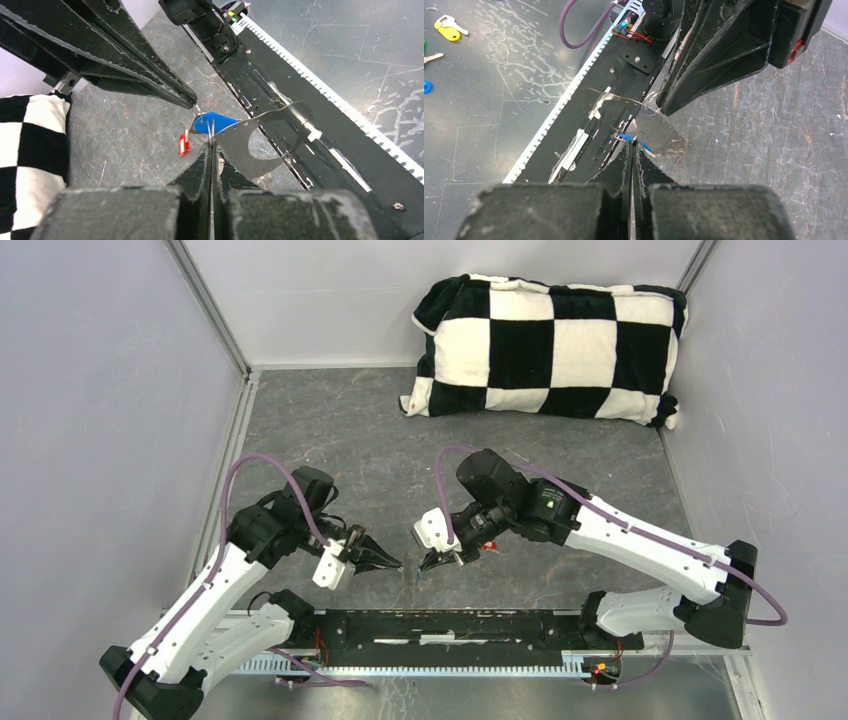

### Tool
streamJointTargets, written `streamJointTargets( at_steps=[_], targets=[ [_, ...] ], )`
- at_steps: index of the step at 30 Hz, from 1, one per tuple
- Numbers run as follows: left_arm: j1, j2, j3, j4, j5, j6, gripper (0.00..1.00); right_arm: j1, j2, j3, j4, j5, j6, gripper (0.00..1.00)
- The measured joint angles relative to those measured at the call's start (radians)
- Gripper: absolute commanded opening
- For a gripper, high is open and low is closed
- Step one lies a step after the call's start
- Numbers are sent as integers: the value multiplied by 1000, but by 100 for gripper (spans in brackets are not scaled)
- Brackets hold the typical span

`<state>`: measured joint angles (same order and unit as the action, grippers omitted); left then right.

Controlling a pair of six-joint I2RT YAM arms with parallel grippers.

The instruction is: Put the keys on the keyring

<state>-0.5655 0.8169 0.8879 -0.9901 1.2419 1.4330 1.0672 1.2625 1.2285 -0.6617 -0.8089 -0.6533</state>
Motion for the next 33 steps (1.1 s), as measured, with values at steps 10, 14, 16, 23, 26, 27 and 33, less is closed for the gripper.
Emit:
streamJointTargets(
  at_steps=[10,14,16,23,26,27,33],
  targets=[
    [-14,24,5,-35,-11,51,2,17,5,34,-14,31,-11,0],
    [-14,38,14,-35,-10,50,2,26,15,48,-14,44,-19,0],
    [-14,41,20,-36,-10,50,2,30,16,48,-15,48,-25,0],
    [-14,46,35,-38,-9,41,2,39,16,48,-37,61,-35,1],
    [-14,50,36,-39,-9,32,2,40,16,48,-42,66,-38,0],
    [-14,51,36,-39,-9,31,2,41,16,49,-43,68,-38,0],
    [-14,54,36,-42,-10,29,2,46,29,66,-51,72,-44,0]
  ],
)
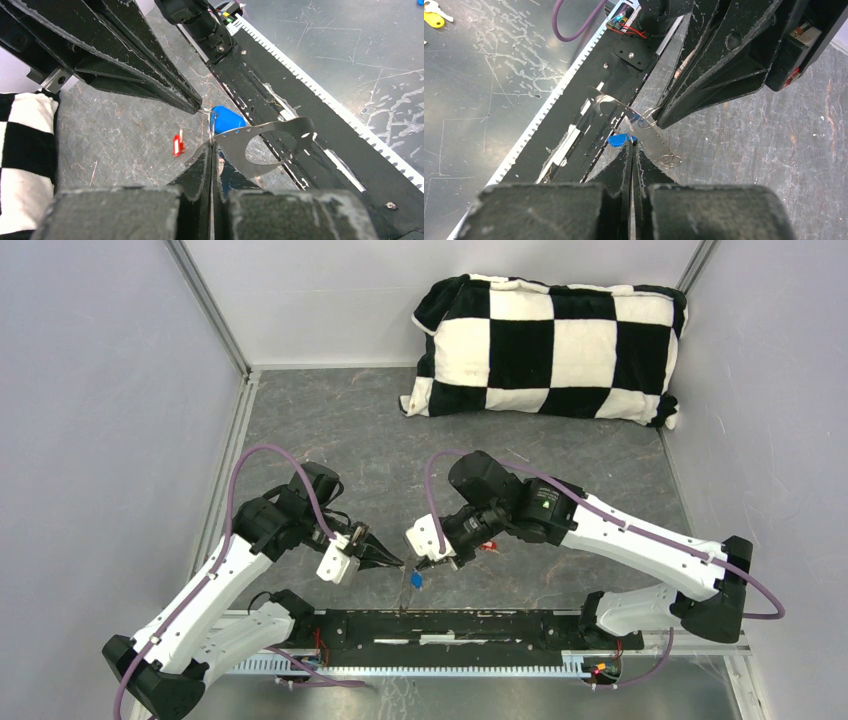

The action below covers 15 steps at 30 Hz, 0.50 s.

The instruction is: Put the keys on the keyring

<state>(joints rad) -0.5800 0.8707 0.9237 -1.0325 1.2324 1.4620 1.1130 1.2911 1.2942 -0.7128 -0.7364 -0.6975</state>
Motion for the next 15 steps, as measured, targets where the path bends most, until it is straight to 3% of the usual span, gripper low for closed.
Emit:
streamJointTargets(
  at_steps=[15],
  targets=[
    [0,7,0,-6,-1,-44,2,0,8,-2,13,60,14,0]
  ],
)
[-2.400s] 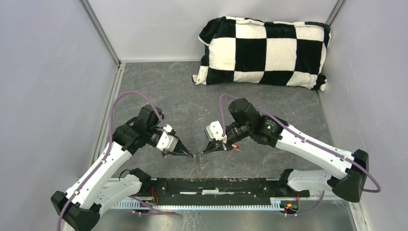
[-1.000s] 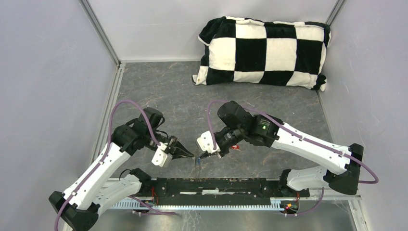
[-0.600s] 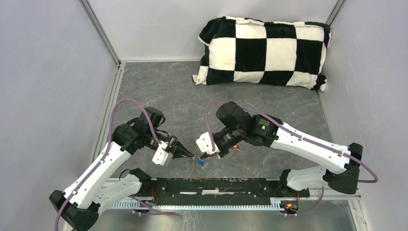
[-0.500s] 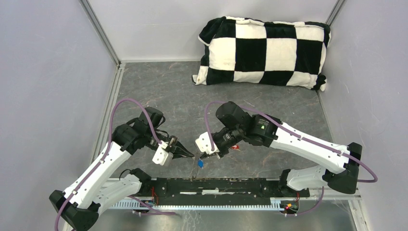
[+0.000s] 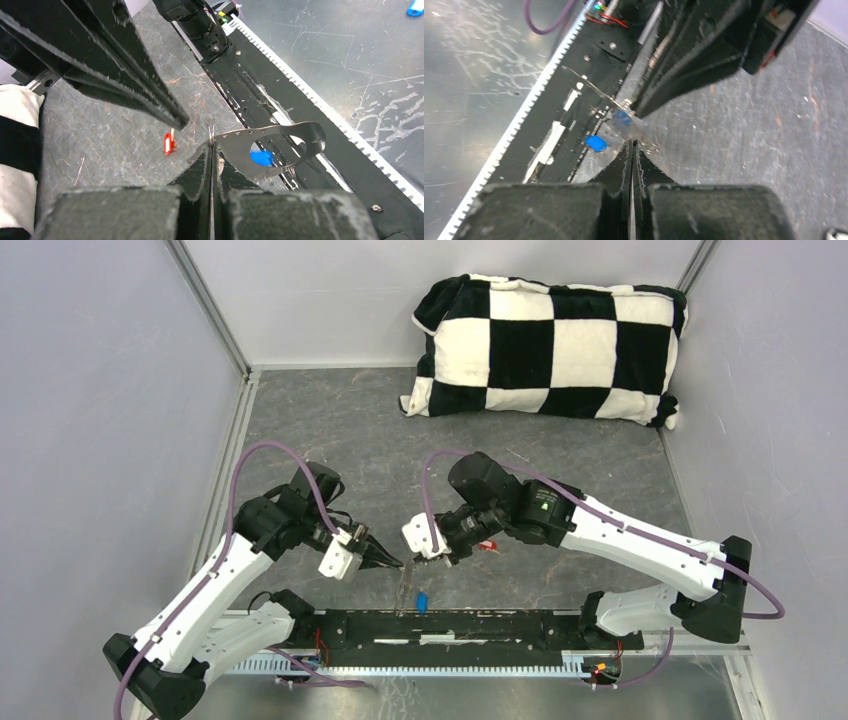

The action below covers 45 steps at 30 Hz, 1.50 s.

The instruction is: Put the keys on the keyring

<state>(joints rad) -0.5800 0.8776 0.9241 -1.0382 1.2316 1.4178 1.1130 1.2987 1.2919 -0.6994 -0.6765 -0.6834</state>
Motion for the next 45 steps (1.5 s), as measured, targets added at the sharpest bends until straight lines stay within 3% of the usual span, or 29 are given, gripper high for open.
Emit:
streamJointTargets(
  at_steps=[7,9,11,13,14,15,16,24,28,32,35,38,40,44,45],
  targets=[
    [0,0,-14,1,-27,-32,2,-35,-125,-293,206,170,125,0],
    [0,-1,-21,0,-43,-44,2,-72,-157,-405,281,230,189,10],
    [0,-1,-23,0,-64,-53,2,-96,-174,-491,349,290,250,27],
    [0,-2,-29,0,-95,-59,2,-108,-196,-587,427,350,315,36],
    [0,-2,-32,1,-110,-60,2,-107,-208,-630,460,378,344,55],
    [0,-3,-36,0,-129,-63,2,-107,-220,-669,492,408,369,93],
    [0,-4,-40,0,-151,-64,2,-107,-236,-706,526,443,399,98],
    [2,-10,-35,-64,-265,-68,2,-129,-292,-794,780,586,546,98],
    [2,-22,-29,-95,-274,-70,2,-171,-246,-804,894,516,601,98],
    [2,-59,-28,-82,-280,-102,2,-204,-149,-771,887,467,610,98],
    [2,-68,-19,-68,-277,-128,2,-225,-155,-834,1023,404,681,98],
    [2,-63,-8,-63,-269,-143,2,-233,-37,-780,1007,368,702,98],
    [2,-57,-5,-59,-262,-147,2,-233,18,-757,1005,403,702,98],
    [2,-58,-4,-51,-254,-156,2,-238,-40,-822,1068,538,752,98],
    [2,-58,-2,-48,-253,-157,2,-240,-45,-839,1099,546,770,89]
  ],
)
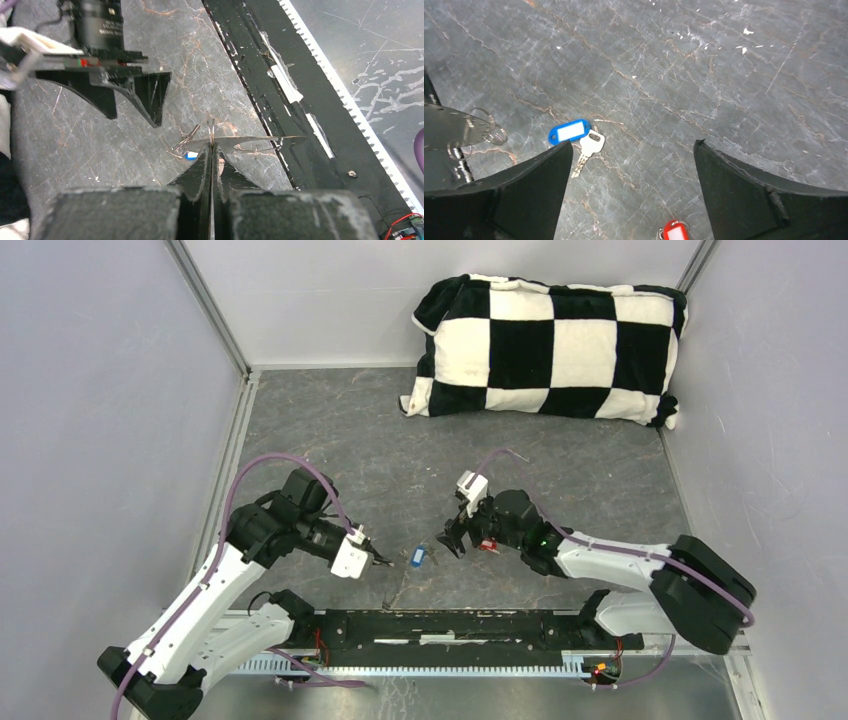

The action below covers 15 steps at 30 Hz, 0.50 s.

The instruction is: Put the keys on the keyring

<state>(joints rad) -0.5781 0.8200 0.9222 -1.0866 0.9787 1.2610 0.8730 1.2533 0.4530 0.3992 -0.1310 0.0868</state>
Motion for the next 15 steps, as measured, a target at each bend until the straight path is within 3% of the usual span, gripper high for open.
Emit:
streamJointTargets(
  at_steps=[2,7,15],
  targets=[
    [0,1,3,8,1,0,2,-6,47,3,29,-5,15,80],
    [0,7,5,20,9,0,2,-6,196,8,69,-96,13,78],
    [0,7,5,23,18,-2,2,-47,320,11,232,-271,3,59]
  ],
)
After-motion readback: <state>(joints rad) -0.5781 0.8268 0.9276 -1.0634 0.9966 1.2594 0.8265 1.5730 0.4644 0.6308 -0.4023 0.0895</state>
